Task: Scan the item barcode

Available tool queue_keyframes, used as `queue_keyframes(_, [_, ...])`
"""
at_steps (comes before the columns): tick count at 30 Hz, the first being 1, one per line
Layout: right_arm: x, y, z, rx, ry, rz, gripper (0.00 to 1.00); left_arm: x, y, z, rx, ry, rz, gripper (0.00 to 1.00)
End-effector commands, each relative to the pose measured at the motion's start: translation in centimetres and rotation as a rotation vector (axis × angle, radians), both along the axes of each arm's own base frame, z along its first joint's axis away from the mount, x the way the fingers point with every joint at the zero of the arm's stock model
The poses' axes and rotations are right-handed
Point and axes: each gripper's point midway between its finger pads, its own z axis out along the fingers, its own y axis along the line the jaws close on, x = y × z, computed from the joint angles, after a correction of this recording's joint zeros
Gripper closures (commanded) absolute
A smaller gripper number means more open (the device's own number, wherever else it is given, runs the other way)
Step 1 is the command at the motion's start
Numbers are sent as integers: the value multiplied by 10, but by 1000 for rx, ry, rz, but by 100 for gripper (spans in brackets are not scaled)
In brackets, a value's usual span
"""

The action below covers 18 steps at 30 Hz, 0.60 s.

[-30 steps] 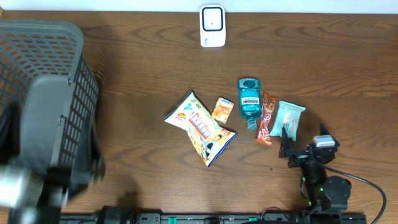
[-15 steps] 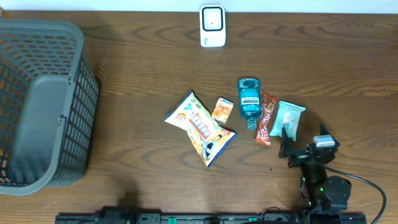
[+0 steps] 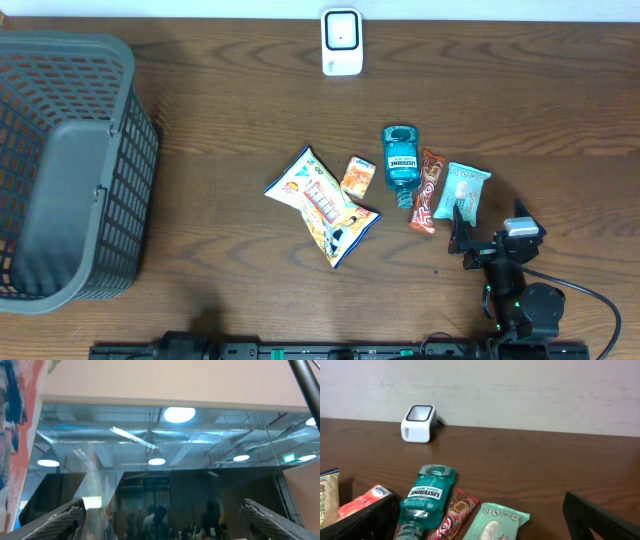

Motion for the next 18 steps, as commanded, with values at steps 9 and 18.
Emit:
queue_keyframes(9, [0,3,0,10,0,10,1,19,-2,-17,3,43,9,2])
queue_keyframes(18, [0,3,0,10,0,10,1,124,30,-78,-120,267,247,2])
